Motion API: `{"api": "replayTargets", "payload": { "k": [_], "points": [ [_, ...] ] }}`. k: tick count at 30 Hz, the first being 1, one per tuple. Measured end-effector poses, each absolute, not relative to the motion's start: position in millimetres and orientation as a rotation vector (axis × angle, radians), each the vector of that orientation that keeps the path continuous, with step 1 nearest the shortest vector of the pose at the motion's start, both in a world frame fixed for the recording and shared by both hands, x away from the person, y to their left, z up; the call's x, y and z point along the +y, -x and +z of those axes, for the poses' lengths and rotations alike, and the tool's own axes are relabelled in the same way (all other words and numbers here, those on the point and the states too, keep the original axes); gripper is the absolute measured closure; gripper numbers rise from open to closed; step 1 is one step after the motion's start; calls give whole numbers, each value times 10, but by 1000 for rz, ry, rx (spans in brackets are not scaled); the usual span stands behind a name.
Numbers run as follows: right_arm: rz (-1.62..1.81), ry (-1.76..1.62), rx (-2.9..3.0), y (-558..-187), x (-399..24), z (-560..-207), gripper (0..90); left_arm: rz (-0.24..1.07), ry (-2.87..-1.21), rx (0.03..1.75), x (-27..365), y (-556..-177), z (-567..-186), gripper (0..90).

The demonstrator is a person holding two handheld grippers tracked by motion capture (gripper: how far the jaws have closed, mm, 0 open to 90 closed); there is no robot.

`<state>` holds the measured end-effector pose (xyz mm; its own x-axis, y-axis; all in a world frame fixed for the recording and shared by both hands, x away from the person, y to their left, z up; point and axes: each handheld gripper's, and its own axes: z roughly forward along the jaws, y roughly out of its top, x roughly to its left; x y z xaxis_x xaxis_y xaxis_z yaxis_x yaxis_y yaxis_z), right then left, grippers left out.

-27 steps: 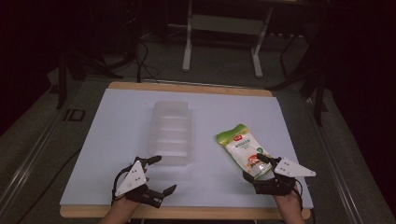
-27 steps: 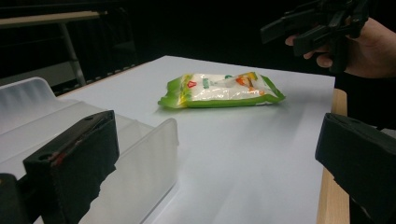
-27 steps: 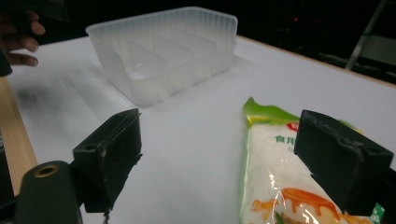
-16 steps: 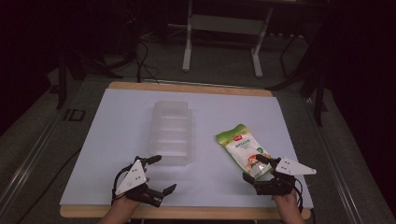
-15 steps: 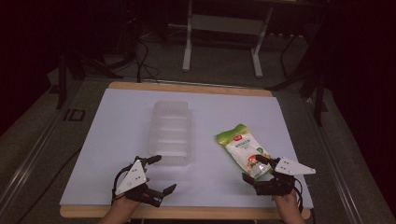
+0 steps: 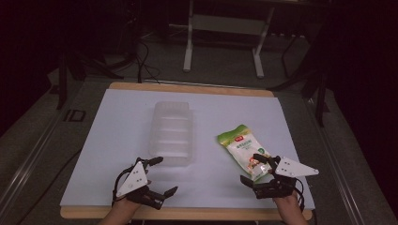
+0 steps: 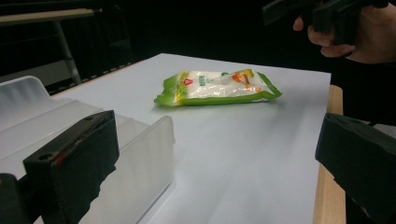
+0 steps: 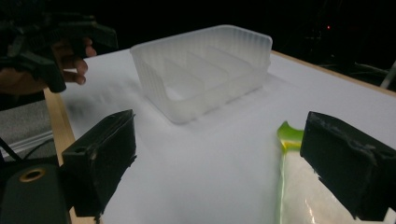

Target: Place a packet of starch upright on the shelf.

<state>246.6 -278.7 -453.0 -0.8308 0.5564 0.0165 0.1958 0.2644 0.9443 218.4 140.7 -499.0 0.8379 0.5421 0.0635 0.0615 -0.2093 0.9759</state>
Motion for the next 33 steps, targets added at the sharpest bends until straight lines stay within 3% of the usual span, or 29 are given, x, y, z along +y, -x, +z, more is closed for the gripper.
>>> {"api": "replayTargets", "payload": {
  "k": [33],
  "points": [
    [1609, -710, 2107, -3108, -2832, -3922, 103, 479, -1744, 467, 1409, -2179, -4983, 0]
  ]
}}
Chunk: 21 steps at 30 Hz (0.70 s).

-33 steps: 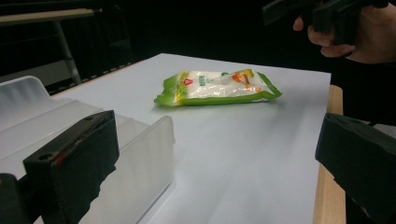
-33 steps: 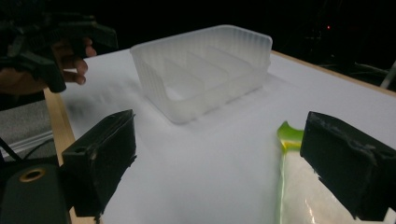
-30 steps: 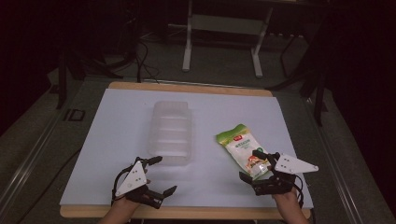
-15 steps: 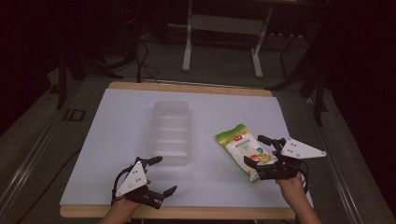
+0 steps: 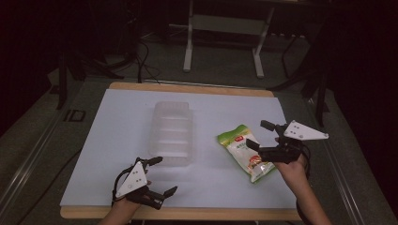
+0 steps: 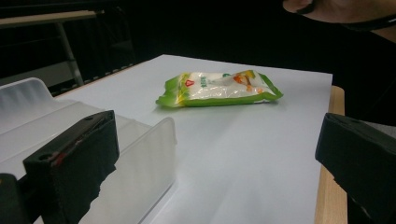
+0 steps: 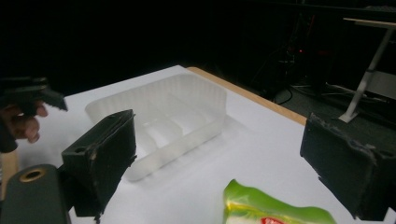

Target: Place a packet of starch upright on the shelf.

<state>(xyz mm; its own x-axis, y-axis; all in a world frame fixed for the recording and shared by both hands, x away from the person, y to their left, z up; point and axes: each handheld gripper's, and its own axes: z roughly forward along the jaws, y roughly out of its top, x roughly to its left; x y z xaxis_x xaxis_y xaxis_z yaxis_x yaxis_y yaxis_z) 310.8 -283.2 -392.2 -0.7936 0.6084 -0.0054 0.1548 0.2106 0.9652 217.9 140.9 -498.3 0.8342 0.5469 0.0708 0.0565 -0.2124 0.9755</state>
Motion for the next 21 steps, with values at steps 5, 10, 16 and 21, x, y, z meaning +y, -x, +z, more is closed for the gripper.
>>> {"api": "replayTargets", "payload": {
  "k": [5, 10, 16, 21],
  "points": [
    [1570, -734, 2100, -3288, -2806, -3887, 103, 478, -1746, 465, 1407, -2178, -4983, 0],
    [1533, -756, 2107, -3419, -2785, -3918, 103, 476, -1746, 465, 1409, -2177, -4983, 0],
    [1510, -806, 2121, -3588, -2783, -4033, 103, 488, -1753, 460, 1407, -2180, -4985, 0],
    [1475, -849, 2139, -3738, -2804, -4155, 103, 486, -1755, 460, 1413, -2193, -4988, 0]
  ]
}}
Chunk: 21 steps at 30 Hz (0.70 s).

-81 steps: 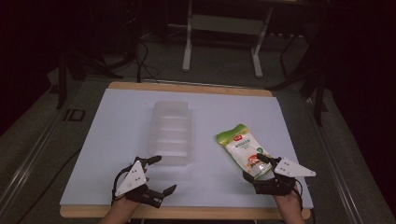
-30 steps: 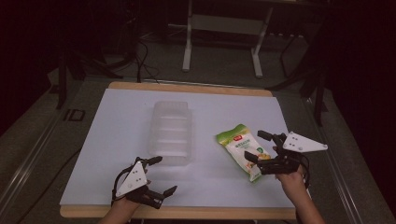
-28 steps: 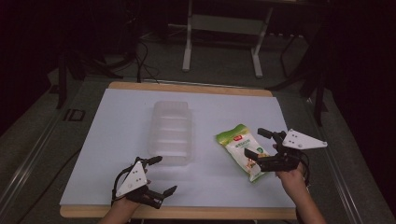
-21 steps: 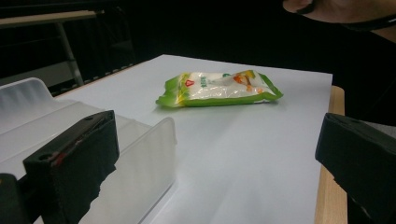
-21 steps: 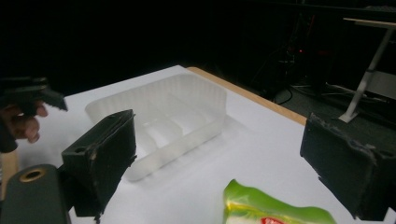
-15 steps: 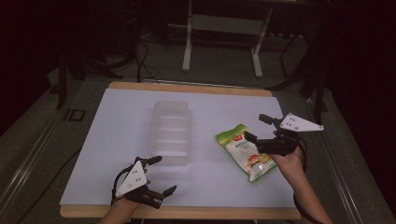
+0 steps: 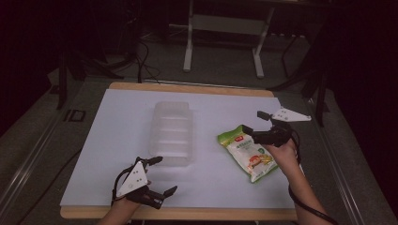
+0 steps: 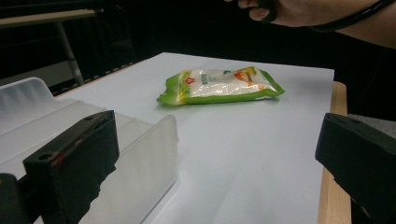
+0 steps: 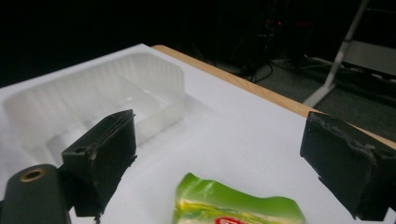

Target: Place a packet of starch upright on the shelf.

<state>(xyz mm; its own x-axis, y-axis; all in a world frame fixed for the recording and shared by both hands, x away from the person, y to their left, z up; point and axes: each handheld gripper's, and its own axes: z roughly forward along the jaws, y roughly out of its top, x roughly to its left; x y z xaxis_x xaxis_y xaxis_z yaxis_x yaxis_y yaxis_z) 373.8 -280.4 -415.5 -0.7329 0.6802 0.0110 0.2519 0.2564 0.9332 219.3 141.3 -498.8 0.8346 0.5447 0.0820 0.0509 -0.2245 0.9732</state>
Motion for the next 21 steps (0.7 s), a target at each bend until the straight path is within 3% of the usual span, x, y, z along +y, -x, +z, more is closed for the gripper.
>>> {"api": "replayTargets", "payload": {
  "k": [21],
  "points": [
    [1347, -970, 2264, -4139, -2906, -4732, 139, 480, -1763, 463, 1401, -2202, -5000, 0]
  ]
}}
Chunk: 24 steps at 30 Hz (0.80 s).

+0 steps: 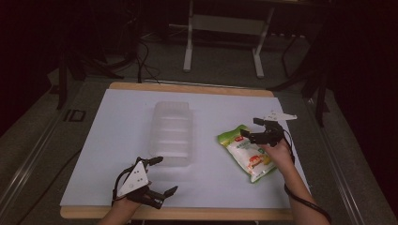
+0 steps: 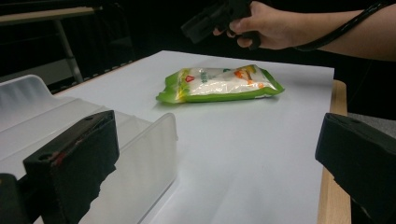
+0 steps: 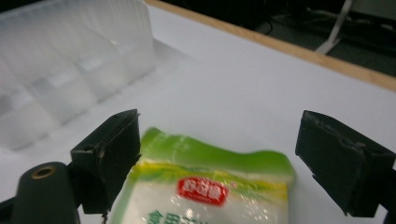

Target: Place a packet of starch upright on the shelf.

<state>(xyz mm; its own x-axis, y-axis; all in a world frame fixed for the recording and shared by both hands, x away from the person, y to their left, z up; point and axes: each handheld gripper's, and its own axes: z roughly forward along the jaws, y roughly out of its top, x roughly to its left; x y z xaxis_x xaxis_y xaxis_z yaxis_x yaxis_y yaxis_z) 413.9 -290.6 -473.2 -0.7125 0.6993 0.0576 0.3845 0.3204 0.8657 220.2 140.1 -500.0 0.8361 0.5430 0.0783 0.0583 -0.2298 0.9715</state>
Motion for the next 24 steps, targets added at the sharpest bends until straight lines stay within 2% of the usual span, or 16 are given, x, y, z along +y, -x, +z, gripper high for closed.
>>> {"api": "replayTargets", "payload": {
  "k": [10, 24],
  "points": [
    [1263, -1012, 2312, -4271, -2948, -4986, 145, 480, -1765, 463, 1397, -2200, -5001, 0],
    [1200, -1089, 2327, -4378, -2989, -5140, 145, 484, -1774, 461, 1389, -2194, -5004, 0]
  ]
}}
